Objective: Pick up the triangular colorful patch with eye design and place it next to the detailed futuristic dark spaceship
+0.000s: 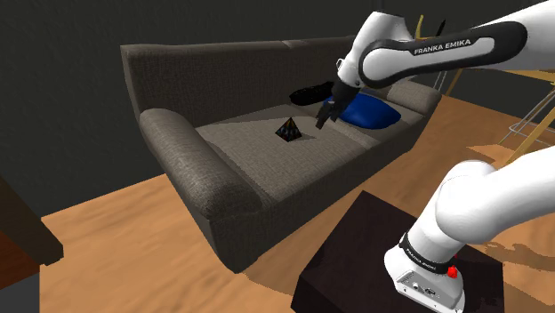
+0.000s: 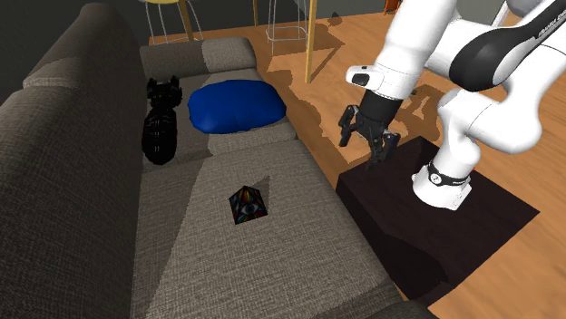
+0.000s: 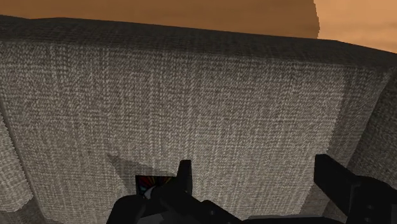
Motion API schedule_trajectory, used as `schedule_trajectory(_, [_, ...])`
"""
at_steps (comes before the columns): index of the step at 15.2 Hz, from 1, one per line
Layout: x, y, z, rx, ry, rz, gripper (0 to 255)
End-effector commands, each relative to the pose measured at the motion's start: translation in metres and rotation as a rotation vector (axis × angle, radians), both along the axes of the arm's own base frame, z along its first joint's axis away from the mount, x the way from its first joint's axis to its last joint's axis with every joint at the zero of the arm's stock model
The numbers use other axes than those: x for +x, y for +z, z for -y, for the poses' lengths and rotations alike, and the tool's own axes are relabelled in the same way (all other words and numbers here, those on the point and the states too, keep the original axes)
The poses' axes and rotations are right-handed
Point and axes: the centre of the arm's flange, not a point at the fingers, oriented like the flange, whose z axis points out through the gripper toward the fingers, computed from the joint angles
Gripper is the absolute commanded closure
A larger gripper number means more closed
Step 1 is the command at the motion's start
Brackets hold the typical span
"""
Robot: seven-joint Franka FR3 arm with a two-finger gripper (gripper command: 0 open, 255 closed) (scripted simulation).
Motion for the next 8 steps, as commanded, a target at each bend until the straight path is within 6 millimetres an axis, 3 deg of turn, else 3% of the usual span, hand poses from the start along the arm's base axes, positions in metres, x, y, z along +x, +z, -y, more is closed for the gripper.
schedule_trajectory(1, [0.015,-0.018,0.013,-0.001,-0.011,0.037,0])
schedule_trajectory(8, [0.064,-0.071,0.056,0.004,-0.047,0.151,0])
